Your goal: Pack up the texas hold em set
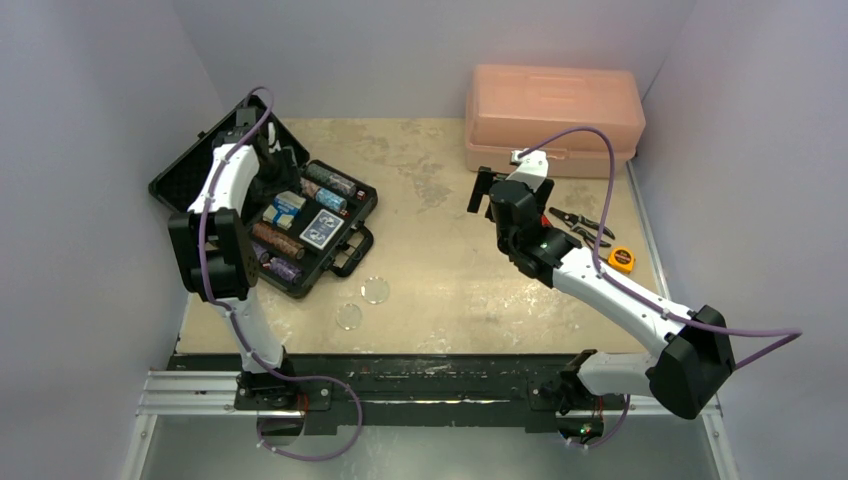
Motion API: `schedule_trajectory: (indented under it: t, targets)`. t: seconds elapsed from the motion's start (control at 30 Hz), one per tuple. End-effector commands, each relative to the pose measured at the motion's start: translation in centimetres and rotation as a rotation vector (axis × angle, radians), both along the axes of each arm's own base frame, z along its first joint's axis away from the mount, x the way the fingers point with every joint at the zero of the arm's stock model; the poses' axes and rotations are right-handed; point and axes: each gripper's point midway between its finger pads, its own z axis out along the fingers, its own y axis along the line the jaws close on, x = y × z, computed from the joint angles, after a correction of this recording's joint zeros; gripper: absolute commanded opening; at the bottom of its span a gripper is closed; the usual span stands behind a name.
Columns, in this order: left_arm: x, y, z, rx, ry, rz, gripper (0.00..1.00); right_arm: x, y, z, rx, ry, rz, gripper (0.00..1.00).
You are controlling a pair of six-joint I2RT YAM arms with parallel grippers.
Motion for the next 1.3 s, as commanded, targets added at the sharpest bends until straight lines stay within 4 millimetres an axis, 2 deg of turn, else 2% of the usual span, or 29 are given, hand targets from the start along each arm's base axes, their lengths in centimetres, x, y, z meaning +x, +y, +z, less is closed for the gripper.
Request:
schedule_trajectory:
  t: [0.0, 0.1, 0.27, 0.7, 0.87, 0.93, 1.03, 1.13, 1.27]
  targets:
    - [1.1, -0.4, 0.3, -0.063, -0.06, 0.001, 0.6, 0.1, -0.2, 0.9, 0.008, -0.04, -0.024, 0.99]
    - [1.0, -0.8, -0.2, -0.092, -0.048, -0.016, 0.52, 0.1, -0.1, 0.8, 0.006, -0.039, -0.023, 0.99]
    - [0.8, -1.8, -1.0, -0.142, -0.03, -0.042, 0.46, 0.1, -0.1, 0.8, 0.005, -0.041, -0.025, 0.99]
    - [-0.7, -4.7, -3.0, -0.296, 0.008, -0.09, 0.41, 0.1, 0.0, 0.8, 0.003, -0.043, -0.024, 0.99]
    - [-1.2, -5.3, -3.4, -0.304, 0.022, -0.1, 0.41, 0.1, 0.0, 0.9, 0.005, -0.044, -0.022, 0.99]
    - [-1.2, -5.3, -2.9, -0.296, 0.011, -0.102, 0.43, 0.0, 0.0, 0.9, 0.005, -0.044, -0.021, 0.99]
    - [-0.9, -4.8, -1.1, -0.261, -0.033, -0.098, 0.49, 0.0, 0.0, 0.8, 0.004, -0.043, -0.021, 0.99]
    - [-0.6, -3.8, 1.0, -0.201, -0.067, -0.084, 0.54, 0.0, 0.1, 0.8, 0.004, -0.043, -0.02, 0.99]
    - [0.3, -1.8, 3.1, -0.122, -0.116, -0.032, 0.54, 0.0, 0.0, 0.8, 0.004, -0.044, -0.022, 0.99]
